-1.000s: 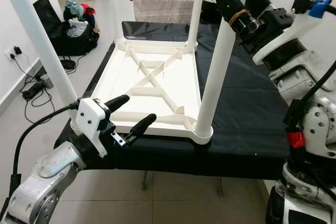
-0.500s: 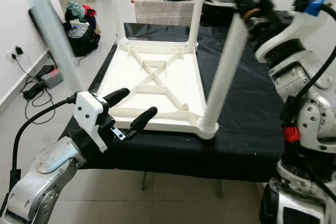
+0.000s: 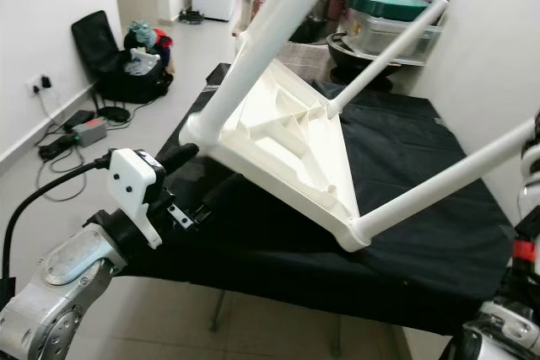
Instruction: Building children table
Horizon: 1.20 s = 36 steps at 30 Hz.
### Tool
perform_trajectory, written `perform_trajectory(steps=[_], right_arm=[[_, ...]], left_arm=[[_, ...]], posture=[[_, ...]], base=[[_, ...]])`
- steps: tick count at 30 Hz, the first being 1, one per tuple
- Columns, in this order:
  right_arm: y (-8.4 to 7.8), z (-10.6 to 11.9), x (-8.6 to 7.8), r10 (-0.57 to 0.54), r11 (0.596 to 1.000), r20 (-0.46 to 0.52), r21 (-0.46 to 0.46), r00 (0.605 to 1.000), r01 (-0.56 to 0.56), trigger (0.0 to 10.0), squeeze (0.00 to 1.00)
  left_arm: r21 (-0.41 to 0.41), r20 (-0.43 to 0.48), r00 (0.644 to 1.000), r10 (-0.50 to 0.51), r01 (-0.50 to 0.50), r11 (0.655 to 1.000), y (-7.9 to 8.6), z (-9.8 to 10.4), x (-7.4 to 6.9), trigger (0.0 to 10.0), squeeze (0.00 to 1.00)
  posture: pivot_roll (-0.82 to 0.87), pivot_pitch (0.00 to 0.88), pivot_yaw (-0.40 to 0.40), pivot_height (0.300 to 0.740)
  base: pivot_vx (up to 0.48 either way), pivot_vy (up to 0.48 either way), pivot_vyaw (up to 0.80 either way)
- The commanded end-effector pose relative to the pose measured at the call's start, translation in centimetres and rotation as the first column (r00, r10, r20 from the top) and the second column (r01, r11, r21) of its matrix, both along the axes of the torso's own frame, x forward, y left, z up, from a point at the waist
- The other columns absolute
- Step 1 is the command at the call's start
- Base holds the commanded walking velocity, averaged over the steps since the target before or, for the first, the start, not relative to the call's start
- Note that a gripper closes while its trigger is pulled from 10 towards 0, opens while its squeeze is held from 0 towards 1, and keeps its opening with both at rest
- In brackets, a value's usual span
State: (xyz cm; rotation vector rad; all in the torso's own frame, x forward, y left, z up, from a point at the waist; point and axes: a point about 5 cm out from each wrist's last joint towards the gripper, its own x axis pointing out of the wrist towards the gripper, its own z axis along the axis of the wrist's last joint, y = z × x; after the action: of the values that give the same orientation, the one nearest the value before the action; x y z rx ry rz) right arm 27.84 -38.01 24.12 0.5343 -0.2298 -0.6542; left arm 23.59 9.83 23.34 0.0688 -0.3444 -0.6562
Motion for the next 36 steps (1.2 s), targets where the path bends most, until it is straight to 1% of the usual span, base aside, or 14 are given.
perform_trajectory(steps=[1,3,7,9,13,14,15,18,20,27,28,30,32,36], right_arm=[[2.2,-11.2,0.0,0.109,0.979,-0.450,0.205,0.887,-0.017,0.0,0.00],[3.5,-13.2,1.0,0.151,0.980,-0.525,0.191,0.837,-0.057,0.0,0.00],[4.4,-14.6,1.8,0.184,0.980,-0.570,0.172,0.801,-0.103,0.0,0.00],[5.7,-15.7,2.5,0.244,0.970,-0.603,0.164,0.759,-0.182,0.0,0.00],[6.4,-16.1,2.8,0.270,0.963,-0.610,0.173,0.745,-0.207,0.0,0.00],[7.3,-16.5,3.2,0.305,0.952,-0.617,0.179,0.725,-0.249,2.9,0.00],[8.6,-16.4,4.0,0.363,0.930,-0.602,0.185,0.711,-0.318,4.0,0.00],[9.5,-16.3,4.5,0.404,0.911,-0.590,0.188,0.699,-0.368,4.0,0.00],[11.0,-15.4,5.6,0.463,0.875,-0.564,0.170,0.684,-0.453,10.0,0.00],[12.3,-11.9,7.6,0.578,0.785,-0.405,0.040,0.708,-0.618,10.0,0.00],[12.1,-10.5,7.6,0.621,0.751,-0.327,-0.010,0.712,-0.660,10.0,1.00],[11.5,-9.1,7.3,0.643,0.729,-0.267,-0.075,0.718,-0.681,10.0,1.00],[10.7,-6.7,6.0,0.704,0.663,-0.189,-0.173,0.685,-0.729,10.0,1.00],[9.8,-5.2,4.2,0.729,0.604,-0.207,-0.254,0.652,-0.755,10.0,1.00]], left_arm=[[0.004,-0.012,1.000,-0.015,0.015,1.000,-0.2,-0.1,-0.2,10.0,0.00],[0.008,-0.013,1.000,-0.014,0.014,1.000,-0.1,0.1,-0.4,10.0,0.00],[0.009,-0.015,1.000,-0.012,0.012,1.000,0.0,0.3,-0.7,10.0,0.00],[0.008,-0.019,1.000,-0.016,0.016,1.000,0.0,0.5,-1.2,10.0,0.00],[0.010,-0.024,0.999,-0.021,0.021,1.000,0.0,0.6,-1.4,10.0,0.00],[0.012,-0.032,0.999,-0.024,0.025,1.000,0.0,0.7,-1.6,10.0,0.00],[0.016,-0.038,0.999,-0.027,0.028,0.999,0.0,0.8,-1.8,10.0,0.00],[0.019,-0.040,0.999,-0.029,0.029,0.999,0.1,0.9,-2.0,10.0,0.00],[0.018,-0.047,0.998,-0.031,0.032,0.999,0.1,1.2,-2.3,10.0,0.00],[0.009,-0.059,0.997,-0.045,0.045,0.999,-0.3,1.3,-2.4,10.0,0.00],[0.009,-0.065,0.997,-0.047,0.048,0.999,-0.4,1.2,-2.4,10.0,0.00],[0.009,-0.069,0.996,-0.049,0.049,0.999,-0.5,1.2,-2.3,10.0,0.00],[0.009,-0.074,0.996,-0.050,0.051,0.999,-0.4,1.1,-2.0,10.0,0.00],[0.009,-0.071,0.996,-0.053,0.054,0.998,-0.4,1.1,-1.7,10.0,0.00]], posture=[[-0.08,0.084,-0.040,0.740],[-0.06,0.093,-0.040,0.740],[-0.05,0.107,-0.036,0.740],[-0.04,0.136,-0.025,0.740],[-0.03,0.150,-0.020,0.740],[-0.02,0.159,-0.015,0.740],[-0.01,0.180,-0.007,0.740],[-0.01,0.186,-0.006,0.740],[-0.01,0.205,0.002,0.740],[-0.01,0.212,0.001,0.740],[-0.02,0.207,0.001,0.740],[-0.03,0.204,0.001,0.740],[-0.05,0.191,0.001,0.740],[-0.07,0.178,0.001,0.740]], base=[[0.000,0.000,0.00],[0.000,0.000,0.00],[0.000,0.000,0.00],[0.000,0.000,0.00],[0.000,0.000,0.00],[0.000,0.000,0.00],[0.000,0.000,0.00],[0.000,0.000,0.00],[0.000,0.000,0.00],[0.000,0.000,0.00],[0.000,0.000,0.00],[0.000,0.000,0.00],[0.000,0.000,0.00],[0.000,0.000,0.00]])
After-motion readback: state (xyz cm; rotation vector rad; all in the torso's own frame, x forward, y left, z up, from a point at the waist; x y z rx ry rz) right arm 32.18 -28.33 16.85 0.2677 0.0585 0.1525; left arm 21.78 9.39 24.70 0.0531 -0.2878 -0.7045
